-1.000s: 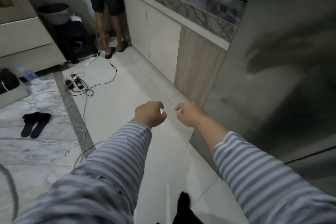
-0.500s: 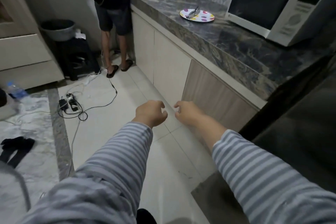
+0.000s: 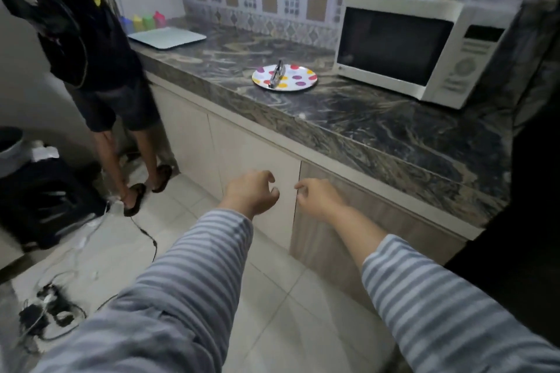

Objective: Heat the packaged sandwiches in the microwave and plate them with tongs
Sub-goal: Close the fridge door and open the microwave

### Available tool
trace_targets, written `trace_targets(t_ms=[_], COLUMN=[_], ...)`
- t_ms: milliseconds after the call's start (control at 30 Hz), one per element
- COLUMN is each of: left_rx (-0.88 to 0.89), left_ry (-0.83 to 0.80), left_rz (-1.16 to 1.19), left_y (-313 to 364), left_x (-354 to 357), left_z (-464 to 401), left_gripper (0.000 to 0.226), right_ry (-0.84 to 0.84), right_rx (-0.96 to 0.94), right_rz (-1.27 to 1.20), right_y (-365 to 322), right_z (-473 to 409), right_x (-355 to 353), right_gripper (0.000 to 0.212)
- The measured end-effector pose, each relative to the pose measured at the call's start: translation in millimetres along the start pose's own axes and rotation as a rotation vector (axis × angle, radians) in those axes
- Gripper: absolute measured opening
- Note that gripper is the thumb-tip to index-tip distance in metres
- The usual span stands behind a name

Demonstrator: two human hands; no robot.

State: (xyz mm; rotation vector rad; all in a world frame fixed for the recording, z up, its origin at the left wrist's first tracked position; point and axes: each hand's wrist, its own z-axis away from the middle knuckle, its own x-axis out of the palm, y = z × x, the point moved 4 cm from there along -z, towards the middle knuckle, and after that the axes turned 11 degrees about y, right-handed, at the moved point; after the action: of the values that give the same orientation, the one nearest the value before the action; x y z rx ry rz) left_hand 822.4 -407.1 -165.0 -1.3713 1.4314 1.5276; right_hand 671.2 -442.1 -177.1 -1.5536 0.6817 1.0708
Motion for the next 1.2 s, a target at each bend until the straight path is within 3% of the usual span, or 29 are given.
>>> trace_targets(t_ms=[200, 500, 833, 1000, 1200], left_rx=[0.163, 0.376, 0.557, 0.717, 0.872], left_ry=[-0.017, 0.050, 0.102, 0.025, 0.052], left_rz=[0.026, 0.082, 0.441, 0.557, 0.699], left_y=[30.7, 129.7, 266.9, 333.5, 388.9], left_x=[-6.3, -16.6, -35.1, -13.2, 16.6], left_z=[-110.7, -255.4, -376.0, -410.9, -414.9], left_gripper=[0.038, 0.033, 0.037, 0.053, 0.081], right_ry=[0.149, 0.298, 0.546, 0.683, 0.769], right_rx=[0.085, 0.156, 0.299, 0.412, 0.400], right_rz=[0.049, 0.162, 0.294, 0.352, 0.426], right_y=[8.9, 67.5, 142.4, 181.0, 213.7], right_z=[-84.4, -205.8, -282.0, -293.2, -297.4], right_x=[-47.7, -140.8, -259.5, -305.5, -335.5], right_gripper=[0.032, 0.034, 0.035, 0.035, 0.050])
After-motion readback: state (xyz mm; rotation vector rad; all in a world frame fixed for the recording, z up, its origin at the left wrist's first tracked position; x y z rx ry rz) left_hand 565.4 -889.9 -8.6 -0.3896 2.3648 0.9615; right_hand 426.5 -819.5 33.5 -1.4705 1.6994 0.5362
